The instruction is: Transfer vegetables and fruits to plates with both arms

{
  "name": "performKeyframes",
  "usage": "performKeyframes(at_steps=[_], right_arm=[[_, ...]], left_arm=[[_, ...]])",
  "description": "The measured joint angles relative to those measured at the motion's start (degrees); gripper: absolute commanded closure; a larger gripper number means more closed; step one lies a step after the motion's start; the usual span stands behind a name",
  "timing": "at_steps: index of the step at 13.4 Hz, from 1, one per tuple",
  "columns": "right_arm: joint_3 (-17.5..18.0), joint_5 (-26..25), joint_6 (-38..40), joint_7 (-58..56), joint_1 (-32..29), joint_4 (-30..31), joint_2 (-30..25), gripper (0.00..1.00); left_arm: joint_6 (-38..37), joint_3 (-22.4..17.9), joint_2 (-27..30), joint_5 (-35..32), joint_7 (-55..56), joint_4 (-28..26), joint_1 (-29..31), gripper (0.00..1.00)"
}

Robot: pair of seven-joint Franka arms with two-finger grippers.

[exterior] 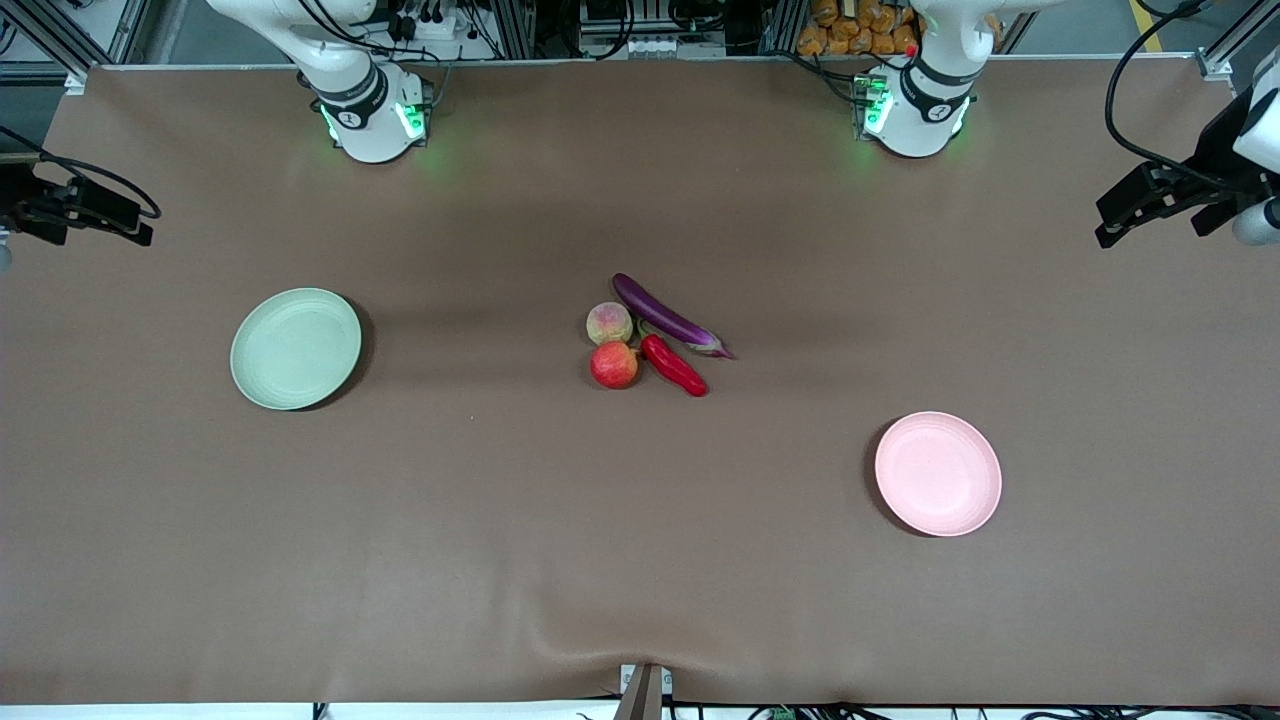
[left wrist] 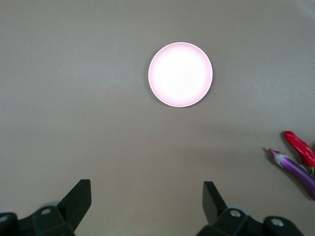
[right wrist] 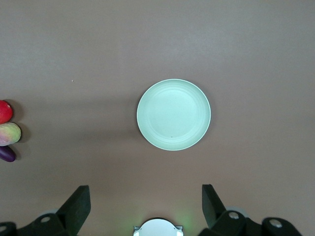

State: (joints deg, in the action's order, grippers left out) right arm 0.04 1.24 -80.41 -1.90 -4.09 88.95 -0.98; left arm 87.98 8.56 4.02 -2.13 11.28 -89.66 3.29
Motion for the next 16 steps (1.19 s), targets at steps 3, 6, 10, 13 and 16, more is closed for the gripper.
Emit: performKeyframes(at_steps=[3,6,10,13,16], right_arm=[[0.0,0.0,0.0,0.0,-0.04,0.02,0.03,0.0],[-0.02,0.0,0.0,0.0,-0.25,0.12,0.18,0.0],[0.2,0.0,-0.27,0.0,-0.31,0.06,2.25,0.0],[0.18,0.0,-0.29,0.0,-0.32,-0.15,2.83,0.0],[0.14,-0.09,-0.25,0.0,-0.4,-0.26,3.04,0.0]], left_arm=[[-0.02,-0.13,0.0,0.0,0.0,0.01,0.01,0.0],[-0.02,-0.4,0.0,0.0,0.0,0.36,0.03,0.0],[-0.22,-0.44,-0.02,0.0,0.0,0.66,0.03,0.0],[-0.46,-0.4,-0.23,0.0,-0.04,0.59,-0.01,0.0],[-0.56,0.14,-0.91,0.0,-0.08,0.14,-0.4,0.0]])
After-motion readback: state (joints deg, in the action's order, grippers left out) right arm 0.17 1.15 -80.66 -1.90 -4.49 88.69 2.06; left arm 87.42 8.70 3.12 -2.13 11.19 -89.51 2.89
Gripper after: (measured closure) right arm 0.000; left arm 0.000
